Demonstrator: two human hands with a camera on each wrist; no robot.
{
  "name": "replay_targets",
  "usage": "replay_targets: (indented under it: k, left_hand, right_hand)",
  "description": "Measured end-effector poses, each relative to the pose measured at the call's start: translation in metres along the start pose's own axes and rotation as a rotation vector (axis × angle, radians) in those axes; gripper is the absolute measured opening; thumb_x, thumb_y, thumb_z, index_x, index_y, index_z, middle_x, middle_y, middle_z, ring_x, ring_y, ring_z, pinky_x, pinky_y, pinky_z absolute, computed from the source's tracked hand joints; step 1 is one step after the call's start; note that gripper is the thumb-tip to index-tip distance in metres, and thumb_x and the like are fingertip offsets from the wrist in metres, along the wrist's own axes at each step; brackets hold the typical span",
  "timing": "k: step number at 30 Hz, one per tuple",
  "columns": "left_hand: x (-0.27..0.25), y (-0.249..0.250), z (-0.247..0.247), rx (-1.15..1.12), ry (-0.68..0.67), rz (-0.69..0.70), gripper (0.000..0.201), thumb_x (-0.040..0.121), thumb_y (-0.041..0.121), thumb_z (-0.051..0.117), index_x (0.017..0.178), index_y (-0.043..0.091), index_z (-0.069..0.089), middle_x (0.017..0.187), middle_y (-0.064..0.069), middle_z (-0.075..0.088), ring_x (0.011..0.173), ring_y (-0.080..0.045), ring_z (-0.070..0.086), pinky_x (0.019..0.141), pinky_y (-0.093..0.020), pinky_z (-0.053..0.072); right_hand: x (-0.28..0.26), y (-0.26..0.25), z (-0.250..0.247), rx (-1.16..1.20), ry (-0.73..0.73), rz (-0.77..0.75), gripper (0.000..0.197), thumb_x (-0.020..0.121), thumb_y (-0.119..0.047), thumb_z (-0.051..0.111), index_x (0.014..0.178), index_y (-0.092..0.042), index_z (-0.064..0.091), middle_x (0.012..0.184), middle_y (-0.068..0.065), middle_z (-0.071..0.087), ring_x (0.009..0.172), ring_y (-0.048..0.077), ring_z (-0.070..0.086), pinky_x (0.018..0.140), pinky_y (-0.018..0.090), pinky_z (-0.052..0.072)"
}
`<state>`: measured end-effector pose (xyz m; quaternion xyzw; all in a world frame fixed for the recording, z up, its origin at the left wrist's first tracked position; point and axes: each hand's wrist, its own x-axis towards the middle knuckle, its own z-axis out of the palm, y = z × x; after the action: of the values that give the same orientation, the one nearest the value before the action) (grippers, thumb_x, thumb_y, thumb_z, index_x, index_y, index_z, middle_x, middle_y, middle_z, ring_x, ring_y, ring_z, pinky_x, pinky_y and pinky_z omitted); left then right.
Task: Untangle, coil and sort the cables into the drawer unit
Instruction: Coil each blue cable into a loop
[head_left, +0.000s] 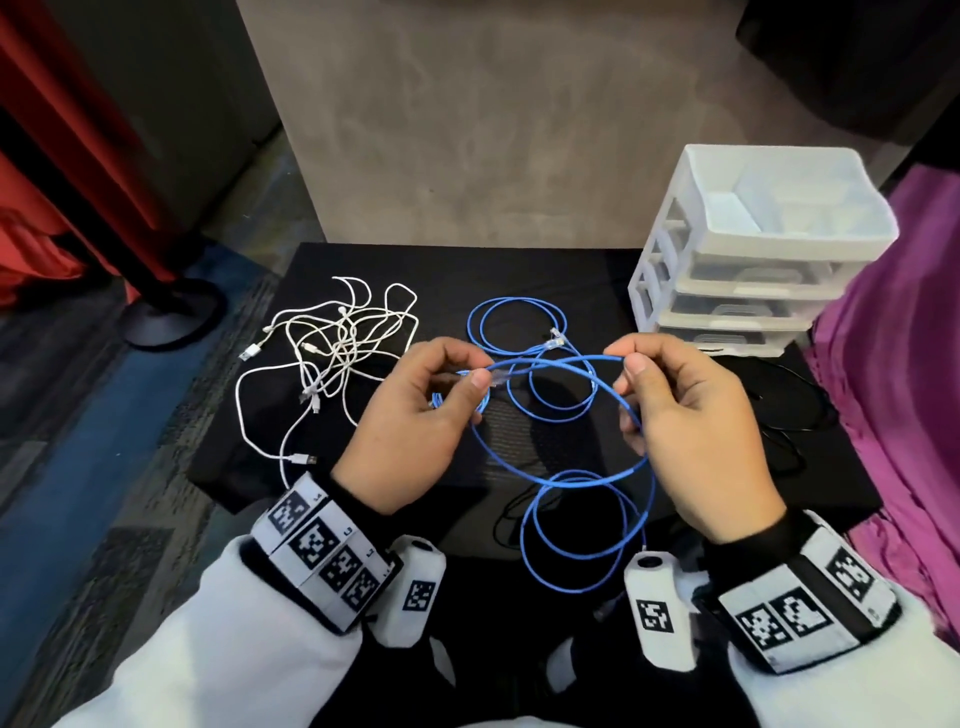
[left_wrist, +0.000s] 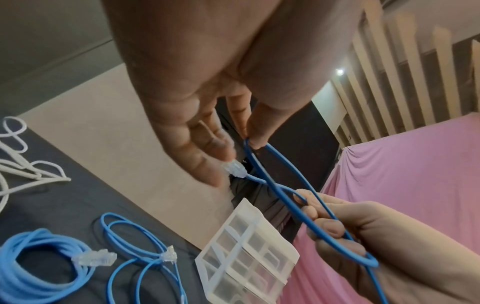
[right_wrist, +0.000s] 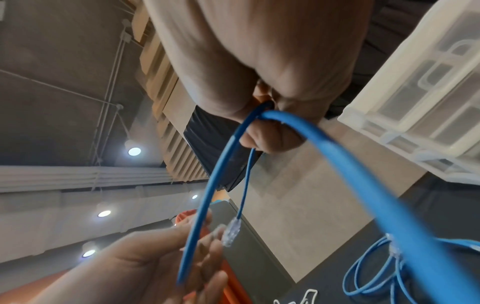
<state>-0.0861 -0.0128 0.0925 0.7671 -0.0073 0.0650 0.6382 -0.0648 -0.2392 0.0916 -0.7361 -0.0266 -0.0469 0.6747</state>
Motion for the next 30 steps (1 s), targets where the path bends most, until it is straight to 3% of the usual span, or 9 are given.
replay_targets:
  k: [3,7,11,14,16,19,23,26,30]
  left_hand:
    - [0.001,-0.001,0.004,-0.116,-0.084,-0.124,0.002,0.101,0.013,0.061,0.101,0.014,0.062,0.109,-0.023,0.070,0.084,-0.019,0.068,0.088,-0.057,0.056]
    - [0.000,0.000,0.003,-0.388,-0.254,-0.316,0.004,0.100,0.010,0.059,0.101,0.011,0.056,0.096,-0.018,0.074,0.079,-0.025,0.071,0.086,-0.050,0.057]
    - [-0.003,0.004,-0.001,-0.539,-0.443,-0.450,0.006,0.087,0.012,0.056,0.093,0.012,0.054,0.083,-0.015,0.067,0.065,-0.023,0.066,0.072,-0.039,0.058]
    - [-0.003,0.008,0.007,-0.593,-0.499,-0.460,0.006,0.096,0.017,0.054,0.098,0.011,0.054,0.079,-0.012,0.063,0.056,-0.019,0.058,0.068,-0.038,0.059]
    - [-0.002,0.011,0.013,-0.593,-0.477,-0.483,0.023,0.102,0.032,0.049,0.106,0.010,0.056,0.074,-0.010,0.058,0.053,-0.016,0.053,0.064,-0.036,0.059]
    - [0.000,0.013,0.017,-0.483,-0.450,-0.439,0.034,0.103,0.039,0.044,0.106,0.011,0.063,0.064,-0.001,0.036,0.048,-0.010,0.030,0.052,-0.027,0.051]
    - [0.002,0.012,0.010,-0.348,-0.511,-0.411,0.033,0.105,0.036,0.048,0.097,0.011,0.068,0.064,0.003,0.026,0.053,-0.012,0.014,0.045,-0.020,0.033]
    - [0.005,0.013,0.002,-0.320,-0.586,-0.412,0.033,0.101,0.039,0.051,0.090,0.012,0.068,0.063,0.002,0.026,0.048,-0.009,0.018,0.045,-0.020,0.036]
    - [0.009,0.015,-0.013,-0.374,-0.566,-0.409,0.032,0.099,0.036,0.049,0.086,0.010,0.061,0.060,0.004,0.028,0.043,-0.005,0.021,0.042,-0.019,0.036]
  right_hand:
    - [0.003,-0.001,0.001,0.019,0.044,-0.020,0.026,0.109,-0.011,0.051,0.098,-0.020,0.073,0.076,-0.003,0.058,0.060,0.011,0.049,0.053,0.020,0.042]
    - [0.007,0.003,-0.002,-0.047,0.029,-0.105,0.021,0.106,-0.021,0.053,0.102,-0.026,0.073,0.076,-0.006,0.058,0.062,0.012,0.048,0.061,0.029,0.038]
    - [0.008,0.000,-0.001,-0.131,-0.067,-0.169,0.023,0.106,-0.010,0.055,0.102,-0.023,0.073,0.076,-0.020,0.065,0.063,-0.003,0.054,0.067,0.014,0.040]
    - [0.004,-0.004,0.004,-0.171,-0.135,-0.201,0.021,0.104,-0.005,0.058,0.101,-0.018,0.074,0.092,-0.014,0.073,0.081,0.002,0.064,0.082,0.015,0.047]
    - [0.002,-0.007,0.009,-0.196,-0.169,-0.222,0.020,0.103,-0.003,0.060,0.099,-0.017,0.075,0.097,-0.009,0.075,0.092,0.006,0.067,0.088,0.016,0.047]
    - [0.001,-0.007,0.011,-0.215,-0.236,-0.240,0.016,0.103,-0.009,0.062,0.103,-0.017,0.074,0.098,-0.002,0.075,0.096,0.015,0.069,0.091,0.028,0.051]
    - [0.006,-0.012,0.004,-0.210,-0.336,-0.186,0.024,0.104,-0.037,0.056,0.110,-0.021,0.073,0.096,0.018,0.067,0.090,0.033,0.061,0.086,0.041,0.049]
    - [0.015,-0.017,-0.008,-0.299,-0.377,-0.215,0.037,0.102,-0.046,0.055,0.091,-0.018,0.076,0.080,0.002,0.070,0.074,0.015,0.059,0.073,0.030,0.045]
    - [0.028,-0.024,-0.030,-0.285,-0.469,-0.103,0.047,0.099,-0.037,0.069,0.072,0.000,0.063,0.056,0.015,0.038,0.055,0.010,0.034,0.054,0.022,0.028]
